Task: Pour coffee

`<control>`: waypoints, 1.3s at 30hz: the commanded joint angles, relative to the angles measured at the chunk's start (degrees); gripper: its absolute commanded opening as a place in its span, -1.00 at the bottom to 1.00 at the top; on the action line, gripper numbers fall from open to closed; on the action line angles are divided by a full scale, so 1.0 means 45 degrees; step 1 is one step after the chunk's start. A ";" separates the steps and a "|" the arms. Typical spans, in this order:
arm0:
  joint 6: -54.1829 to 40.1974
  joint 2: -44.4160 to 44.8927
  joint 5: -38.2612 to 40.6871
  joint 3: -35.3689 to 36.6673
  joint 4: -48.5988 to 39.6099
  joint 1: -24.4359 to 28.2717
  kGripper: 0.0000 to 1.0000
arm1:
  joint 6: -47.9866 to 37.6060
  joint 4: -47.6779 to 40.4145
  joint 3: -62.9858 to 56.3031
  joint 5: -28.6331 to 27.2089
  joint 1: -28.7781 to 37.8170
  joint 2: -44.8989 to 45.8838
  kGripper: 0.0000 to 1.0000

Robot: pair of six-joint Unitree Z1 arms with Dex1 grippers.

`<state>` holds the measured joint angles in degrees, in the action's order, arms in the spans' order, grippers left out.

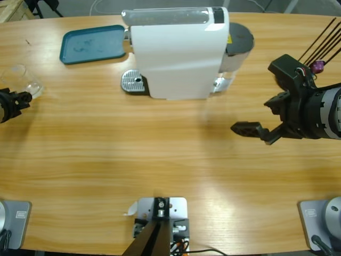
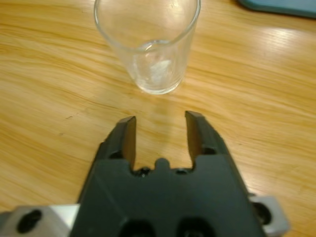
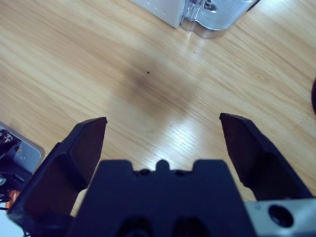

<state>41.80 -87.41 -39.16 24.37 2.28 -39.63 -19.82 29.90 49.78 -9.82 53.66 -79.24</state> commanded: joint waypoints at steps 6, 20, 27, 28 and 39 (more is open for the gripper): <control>-0.0816 0.1896 -0.0091 -0.0474 0.0231 -0.0362 1.00 | -0.0205 -0.0239 -0.0194 0.0066 -0.0187 -0.0712 1.00; -0.4679 0.5263 0.2741 -0.0837 0.0231 0.2278 0.91 | -0.0412 -0.1598 -0.0768 0.0250 -0.0187 -0.0989 1.00; -0.5531 0.3310 0.4655 -0.0193 0.0341 0.3396 1.00 | -0.0498 -0.1735 -0.0647 0.0363 -0.0187 -0.1419 1.00; -0.5719 0.3232 0.4889 -0.0185 0.0423 0.3396 1.00 | -0.0498 -0.1739 -0.0620 0.0386 -0.0187 -0.1466 1.00; -0.6535 0.2744 0.4210 -0.0005 0.0501 0.4001 1.00 | -0.0518 -0.2145 -0.0679 0.0504 -0.0187 -0.2368 1.00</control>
<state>13.32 -72.93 -19.06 24.19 3.71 -22.39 -21.50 21.91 48.07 -8.35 53.58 -85.41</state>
